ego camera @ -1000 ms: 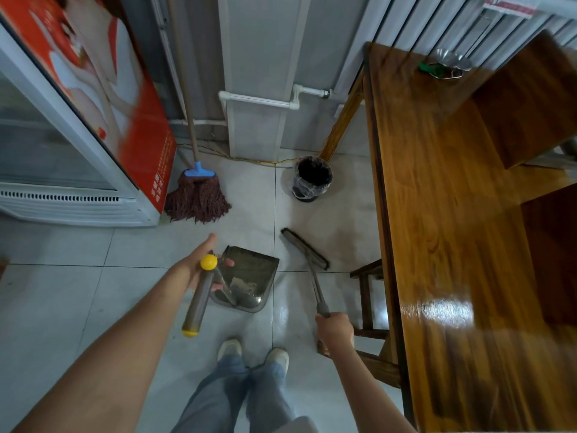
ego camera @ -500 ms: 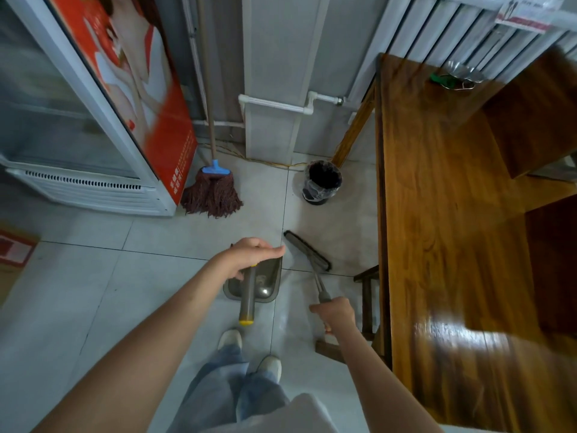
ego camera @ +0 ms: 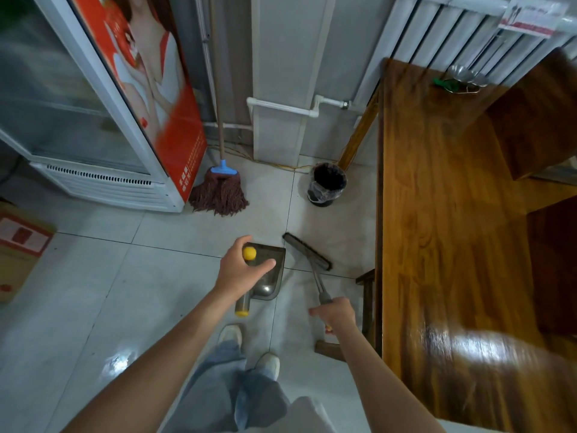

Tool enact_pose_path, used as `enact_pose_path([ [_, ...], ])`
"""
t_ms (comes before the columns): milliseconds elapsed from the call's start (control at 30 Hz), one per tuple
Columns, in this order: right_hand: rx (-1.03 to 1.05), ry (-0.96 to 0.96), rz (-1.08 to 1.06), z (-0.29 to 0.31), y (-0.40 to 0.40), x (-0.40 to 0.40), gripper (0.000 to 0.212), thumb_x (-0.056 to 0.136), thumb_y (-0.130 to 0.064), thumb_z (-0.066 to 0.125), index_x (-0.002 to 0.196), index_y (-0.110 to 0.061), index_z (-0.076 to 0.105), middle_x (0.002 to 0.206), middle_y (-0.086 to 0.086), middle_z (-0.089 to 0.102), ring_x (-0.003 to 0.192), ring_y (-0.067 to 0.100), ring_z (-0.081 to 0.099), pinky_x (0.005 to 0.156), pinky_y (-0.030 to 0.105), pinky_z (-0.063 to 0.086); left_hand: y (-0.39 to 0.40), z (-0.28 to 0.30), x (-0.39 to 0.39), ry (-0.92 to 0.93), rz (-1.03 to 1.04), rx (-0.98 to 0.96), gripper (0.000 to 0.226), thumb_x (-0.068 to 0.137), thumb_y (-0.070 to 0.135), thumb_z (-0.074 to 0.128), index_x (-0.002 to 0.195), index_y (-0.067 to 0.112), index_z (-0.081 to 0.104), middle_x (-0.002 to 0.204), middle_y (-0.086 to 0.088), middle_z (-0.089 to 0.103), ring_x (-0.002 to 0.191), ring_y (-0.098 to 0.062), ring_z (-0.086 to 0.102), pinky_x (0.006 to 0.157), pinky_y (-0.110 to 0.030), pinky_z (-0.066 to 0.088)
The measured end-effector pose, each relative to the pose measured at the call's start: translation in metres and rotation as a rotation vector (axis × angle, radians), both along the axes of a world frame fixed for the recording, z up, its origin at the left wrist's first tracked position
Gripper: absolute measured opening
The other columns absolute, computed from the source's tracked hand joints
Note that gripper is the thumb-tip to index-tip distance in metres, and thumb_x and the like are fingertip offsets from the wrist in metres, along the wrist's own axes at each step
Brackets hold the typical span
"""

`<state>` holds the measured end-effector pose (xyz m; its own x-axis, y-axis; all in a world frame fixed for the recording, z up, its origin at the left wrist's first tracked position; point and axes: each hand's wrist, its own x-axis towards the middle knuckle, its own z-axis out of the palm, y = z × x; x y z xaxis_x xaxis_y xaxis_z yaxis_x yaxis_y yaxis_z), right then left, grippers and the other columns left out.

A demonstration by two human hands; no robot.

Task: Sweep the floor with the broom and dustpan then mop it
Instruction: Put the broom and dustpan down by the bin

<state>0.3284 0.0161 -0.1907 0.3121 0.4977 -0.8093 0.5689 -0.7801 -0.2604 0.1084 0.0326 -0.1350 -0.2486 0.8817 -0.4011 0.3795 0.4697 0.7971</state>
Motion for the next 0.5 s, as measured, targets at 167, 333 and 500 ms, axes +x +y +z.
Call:
enact_pose_path([
  [167,-0.011,0.068,0.011,0.006,0.007,0.003,0.063,0.074,-0.025,0.080,0.127,-0.007,0.051,0.082,0.008,0.061,0.066,0.018,0.059,0.065,0.030,0.056,0.007,-0.001,-0.012,0.129,-0.078,-0.033,0.053,0.077,0.022,0.077,0.121,0.017,0.048,0.107,-0.003,0.058,0.106,-0.029,0.055,0.083,-0.031,0.042],
  [333,0.000,0.169,-0.002,0.016,0.011,0.005,0.077,0.076,-0.015,0.079,0.142,-0.009,0.040,0.077,0.009,0.055,0.061,0.018,0.051,0.060,0.031,0.051,0.011,-0.002,-0.006,0.079,-0.046,-0.065,0.065,0.080,0.024,0.074,0.134,0.027,0.039,0.120,-0.004,0.056,0.084,-0.029,0.067,0.080,-0.033,0.053],
  [500,0.042,0.212,-0.017,0.028,0.016,0.008,0.070,0.077,-0.007,0.077,0.138,-0.006,0.043,0.080,0.012,0.056,0.063,0.019,0.054,0.065,0.034,0.055,0.016,-0.001,-0.002,0.055,-0.017,-0.050,0.070,0.086,0.011,0.068,0.142,0.028,0.030,0.119,-0.002,0.045,0.051,-0.021,0.061,0.058,-0.025,0.053],
])
